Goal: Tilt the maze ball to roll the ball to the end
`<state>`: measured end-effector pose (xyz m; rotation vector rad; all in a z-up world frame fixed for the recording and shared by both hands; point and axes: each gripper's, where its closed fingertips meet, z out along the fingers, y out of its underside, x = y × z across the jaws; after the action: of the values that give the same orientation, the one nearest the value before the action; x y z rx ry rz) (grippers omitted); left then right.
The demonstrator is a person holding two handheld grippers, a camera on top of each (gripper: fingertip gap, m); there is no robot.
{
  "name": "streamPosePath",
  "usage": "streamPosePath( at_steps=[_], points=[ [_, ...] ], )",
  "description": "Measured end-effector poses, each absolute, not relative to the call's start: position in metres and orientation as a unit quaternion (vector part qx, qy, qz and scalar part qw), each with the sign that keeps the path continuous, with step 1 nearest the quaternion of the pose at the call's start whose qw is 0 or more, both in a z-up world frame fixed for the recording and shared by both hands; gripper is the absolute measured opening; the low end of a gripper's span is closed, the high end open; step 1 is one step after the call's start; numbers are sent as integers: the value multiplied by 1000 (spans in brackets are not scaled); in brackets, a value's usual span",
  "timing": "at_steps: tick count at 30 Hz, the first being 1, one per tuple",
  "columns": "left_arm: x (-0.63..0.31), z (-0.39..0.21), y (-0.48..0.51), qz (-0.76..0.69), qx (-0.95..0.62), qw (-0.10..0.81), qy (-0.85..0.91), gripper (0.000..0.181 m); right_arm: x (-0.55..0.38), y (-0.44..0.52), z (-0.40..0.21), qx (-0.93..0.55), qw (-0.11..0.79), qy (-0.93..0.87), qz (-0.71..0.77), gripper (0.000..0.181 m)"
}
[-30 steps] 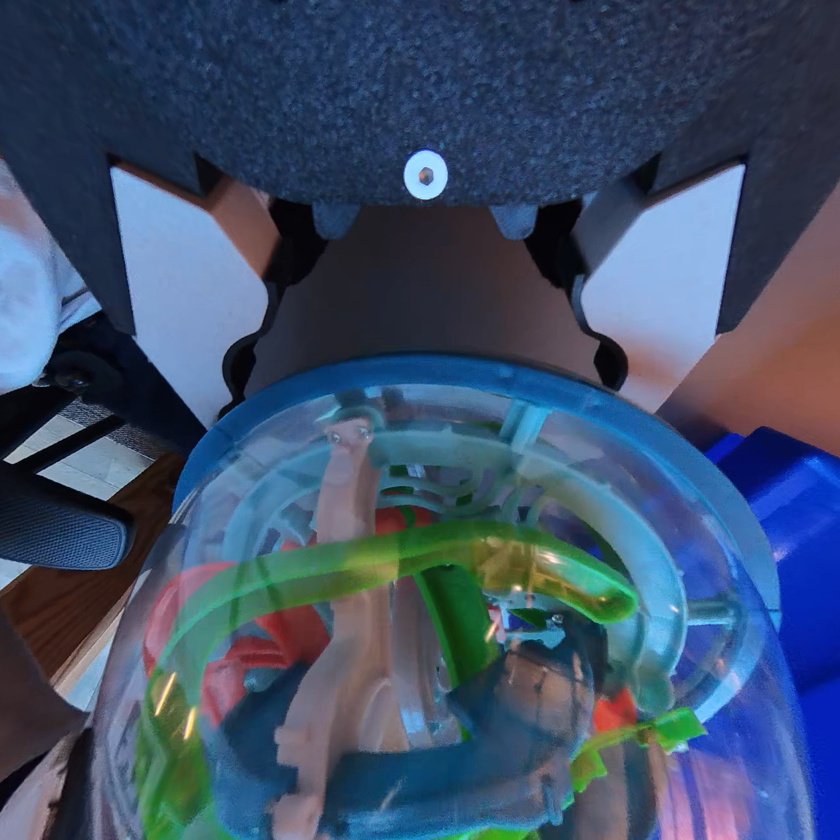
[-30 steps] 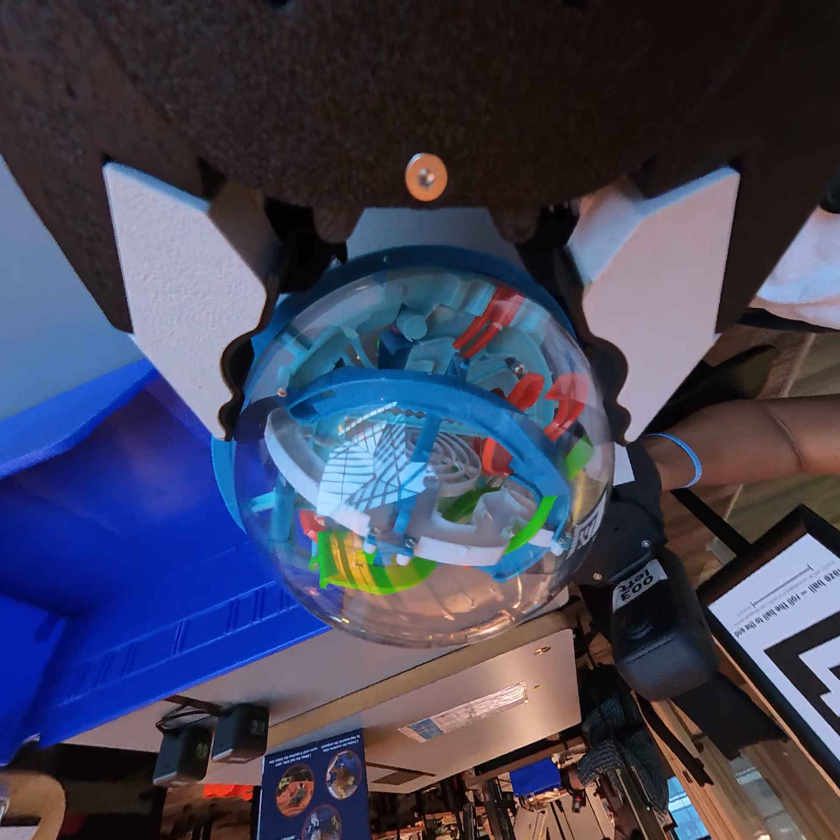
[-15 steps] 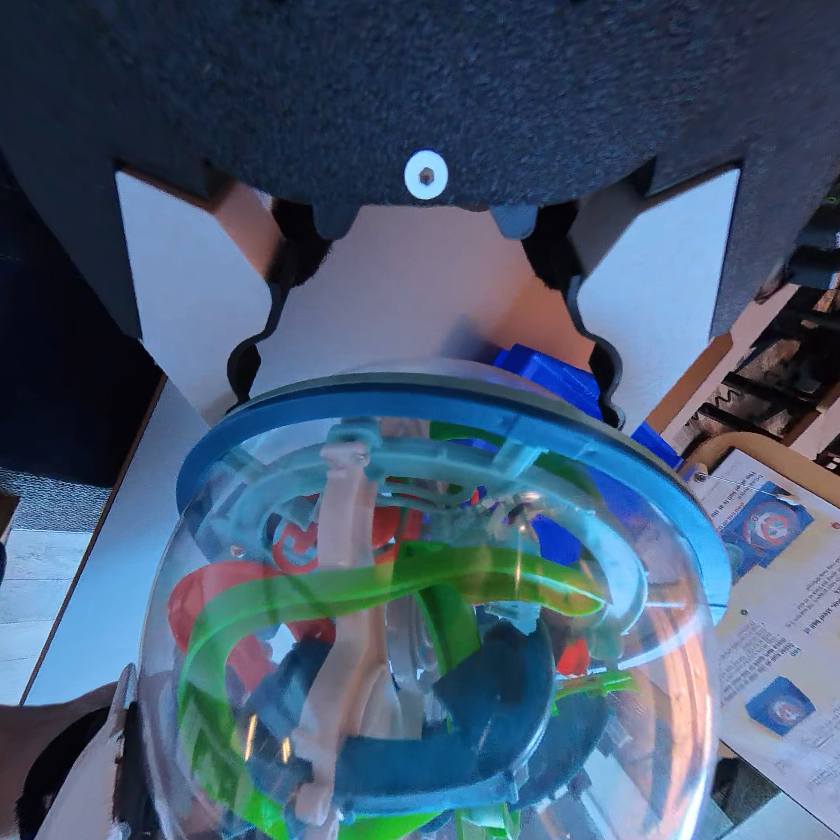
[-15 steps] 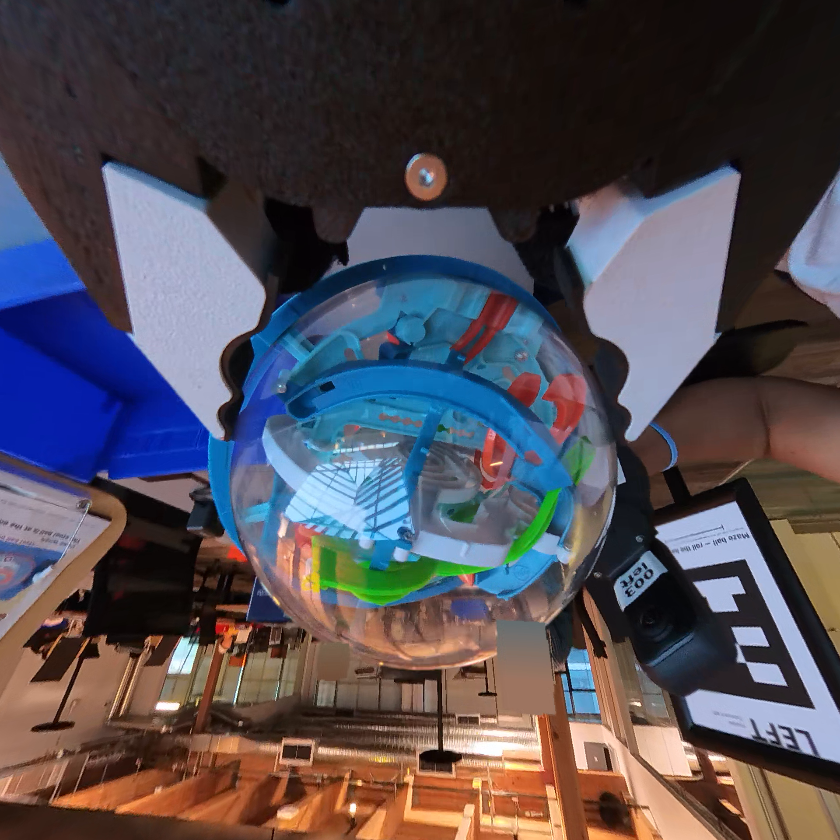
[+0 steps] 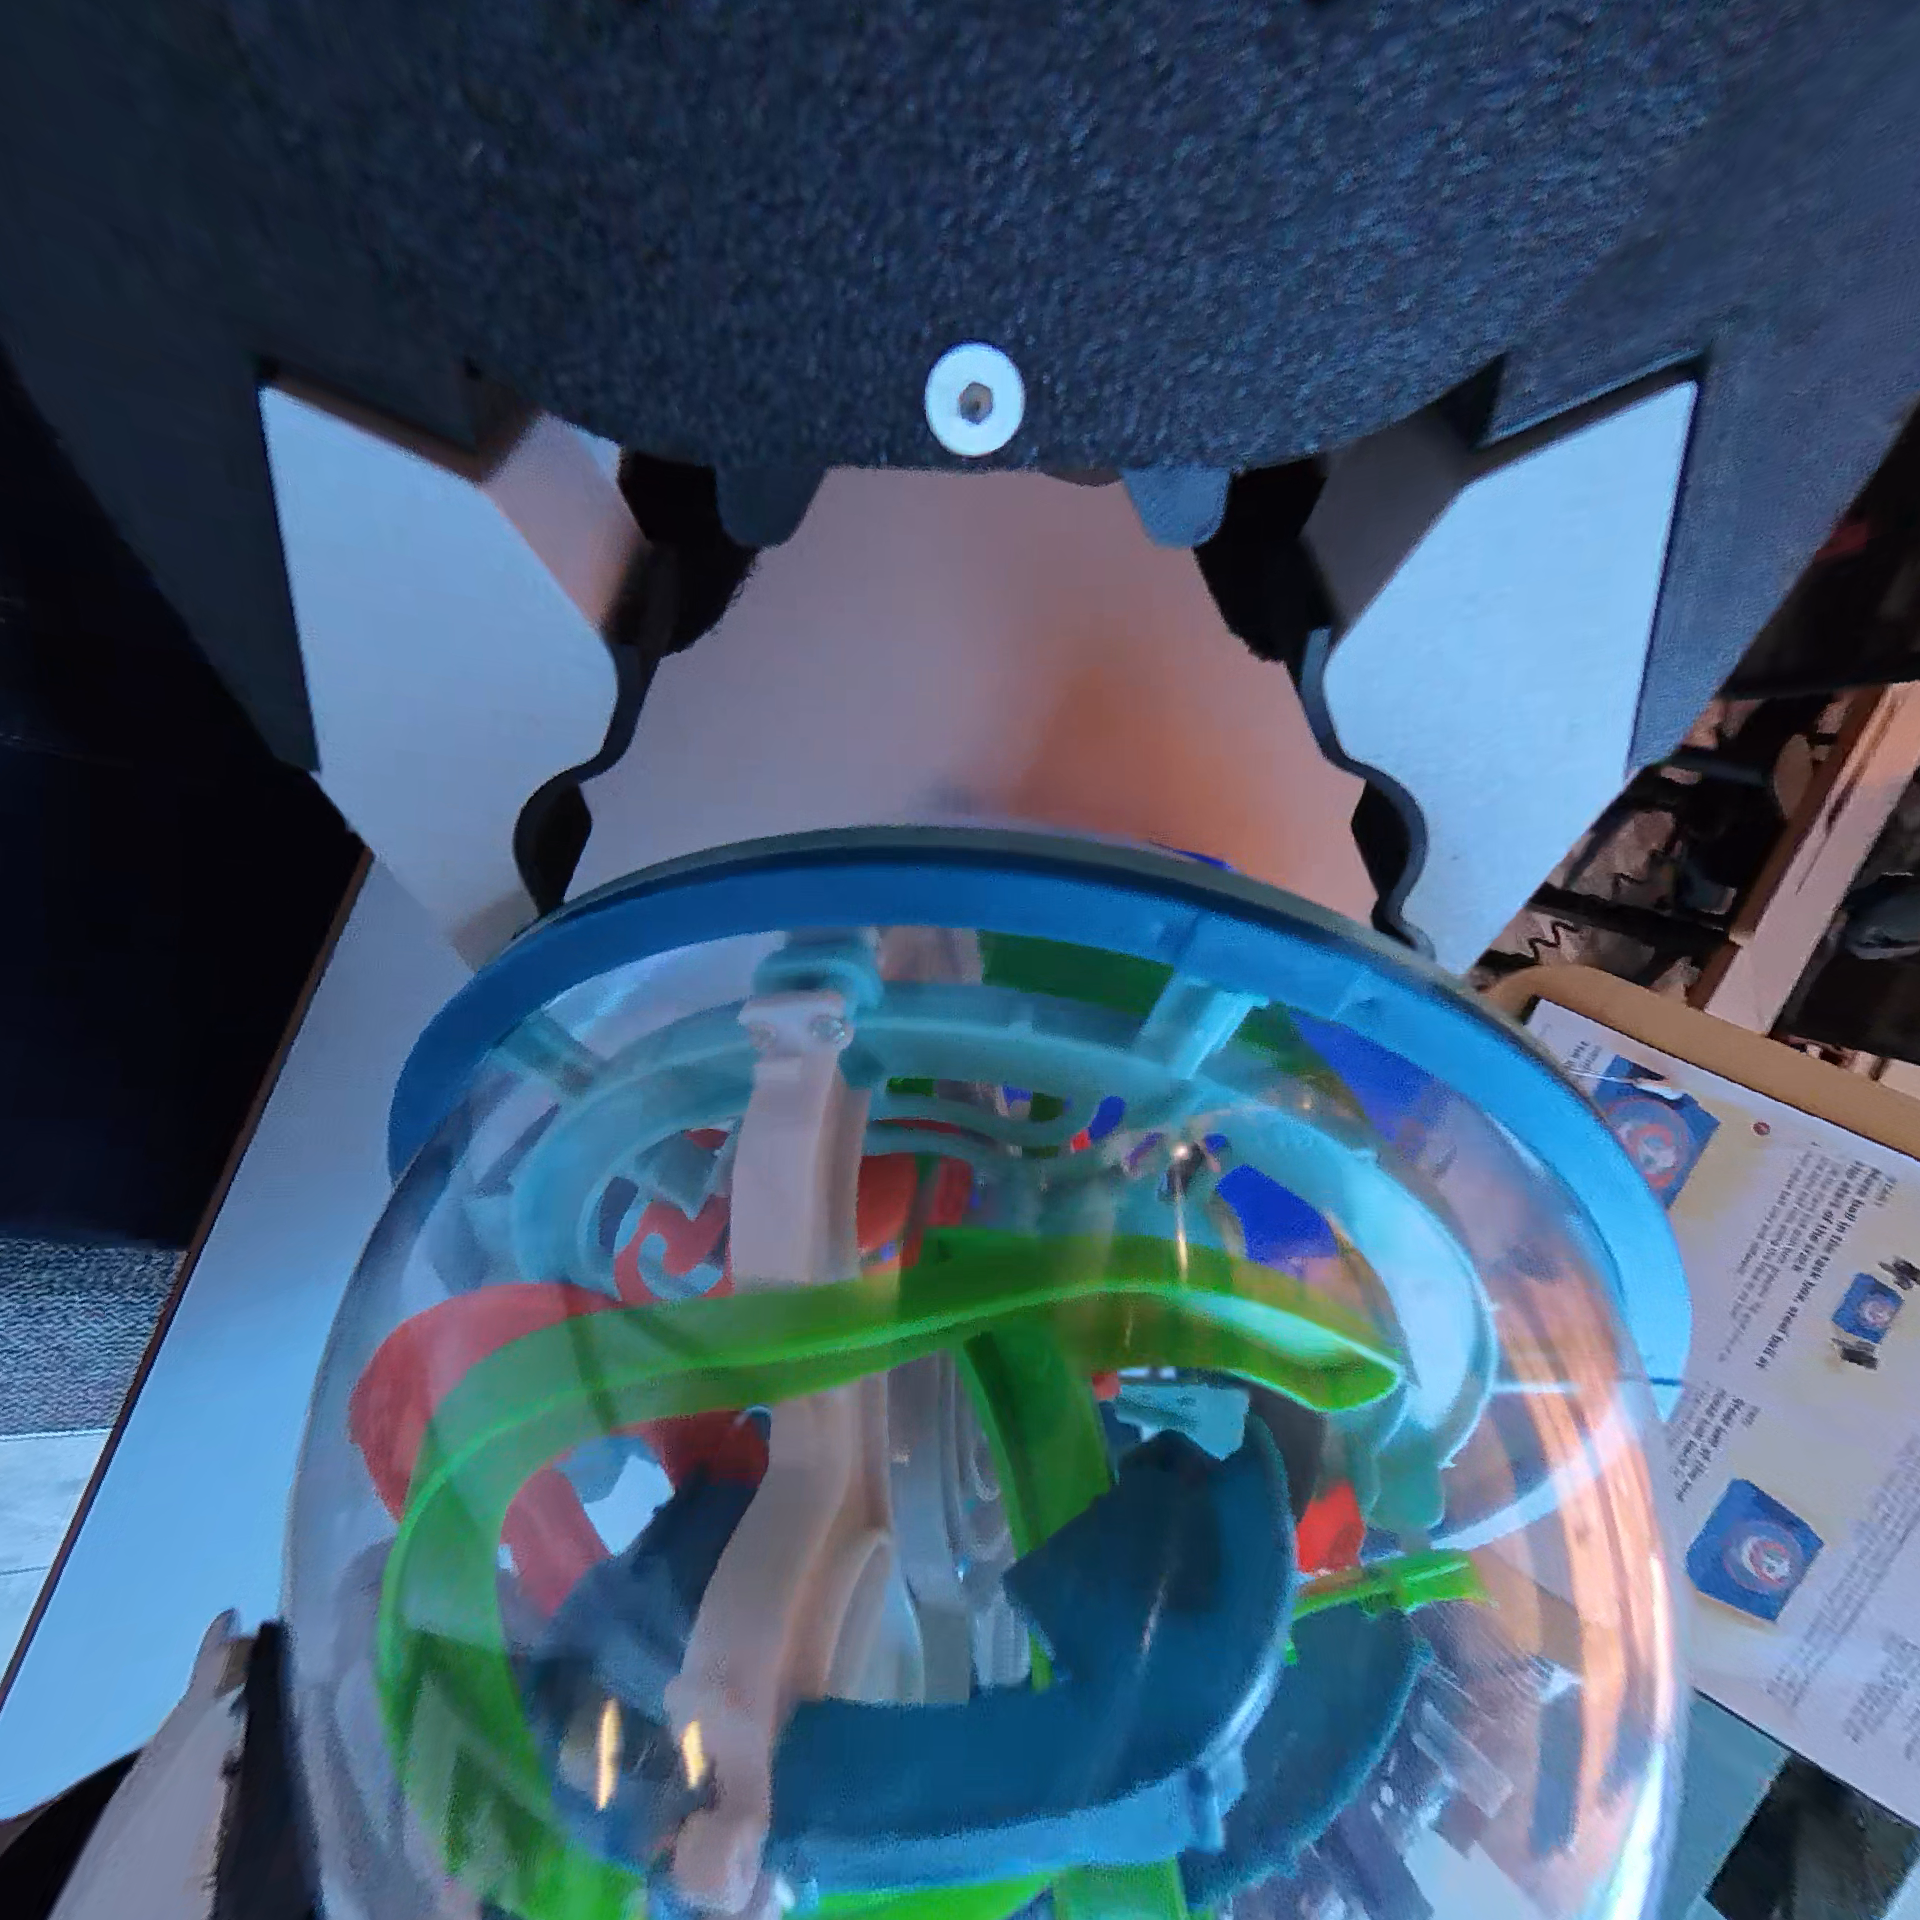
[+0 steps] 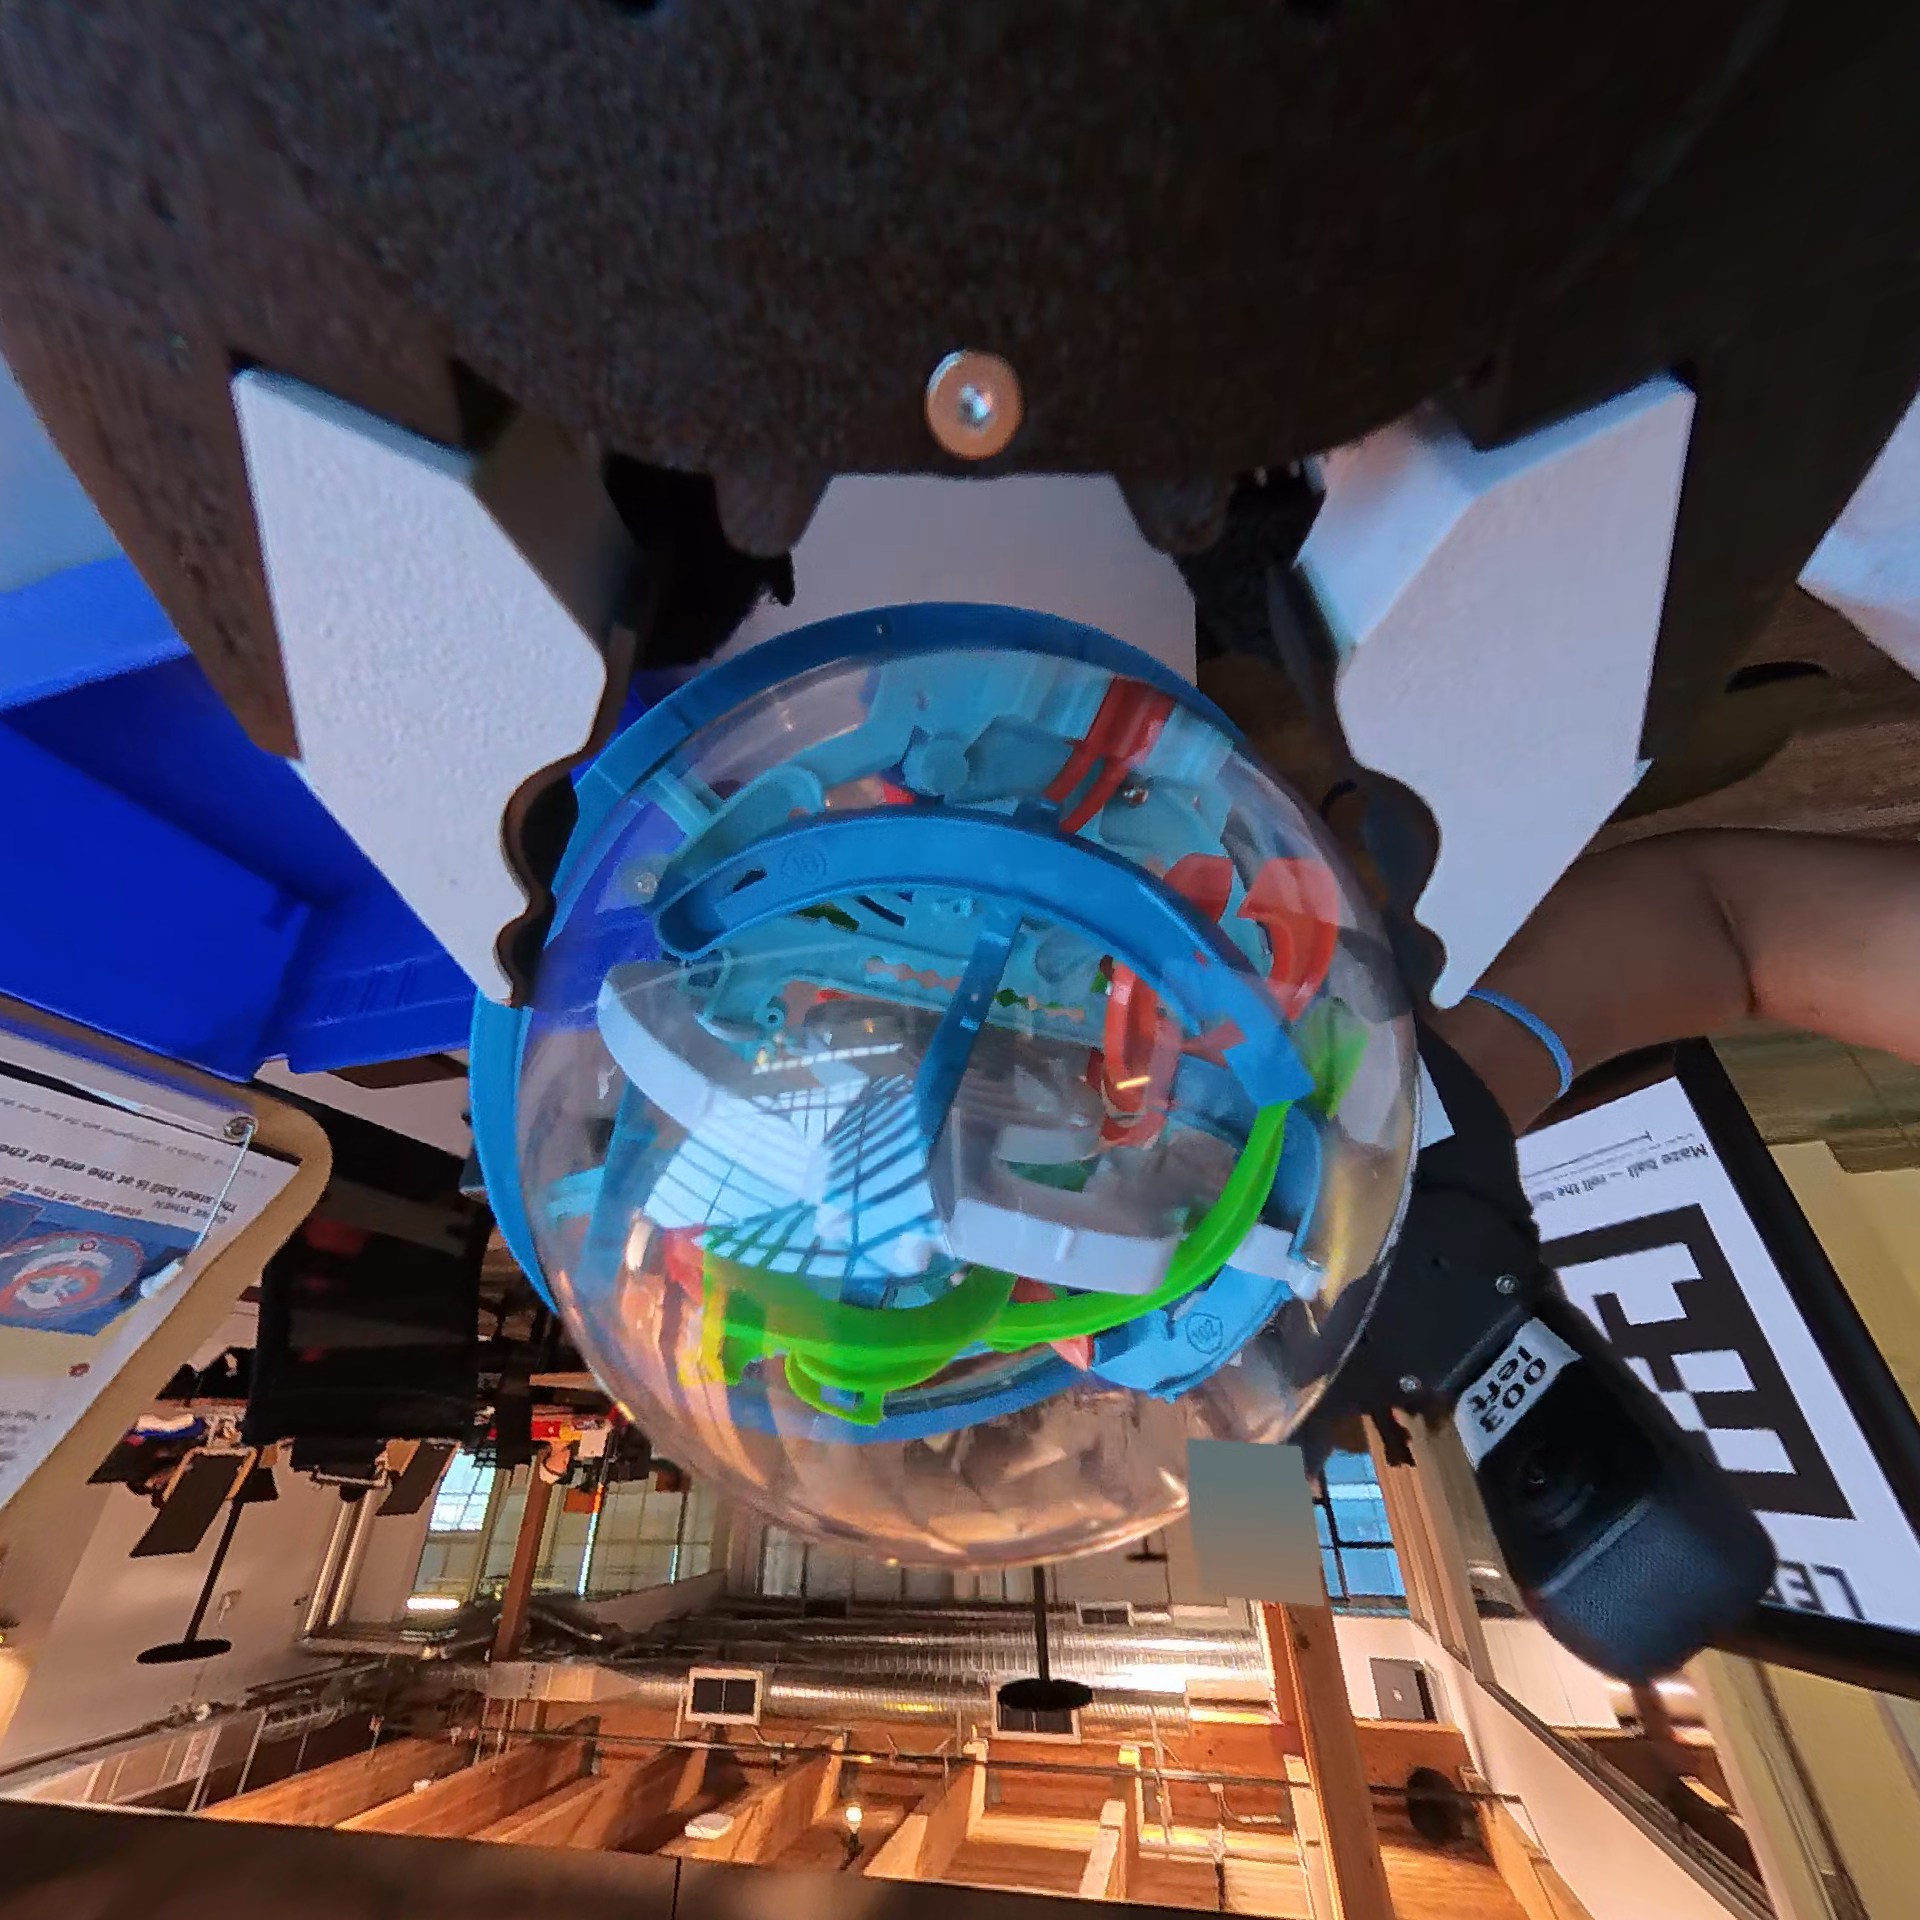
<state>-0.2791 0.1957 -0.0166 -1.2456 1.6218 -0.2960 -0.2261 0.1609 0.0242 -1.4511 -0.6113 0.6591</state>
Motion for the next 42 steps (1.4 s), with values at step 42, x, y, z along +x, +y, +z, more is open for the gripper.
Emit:
streamPosePath(
  at_steps=[42],
  points=[
    [-278, -88, 211, -464, -548, 271, 641, 157, -134, 190, -64, -690, 627, -259, 251, 125]
  ],
)
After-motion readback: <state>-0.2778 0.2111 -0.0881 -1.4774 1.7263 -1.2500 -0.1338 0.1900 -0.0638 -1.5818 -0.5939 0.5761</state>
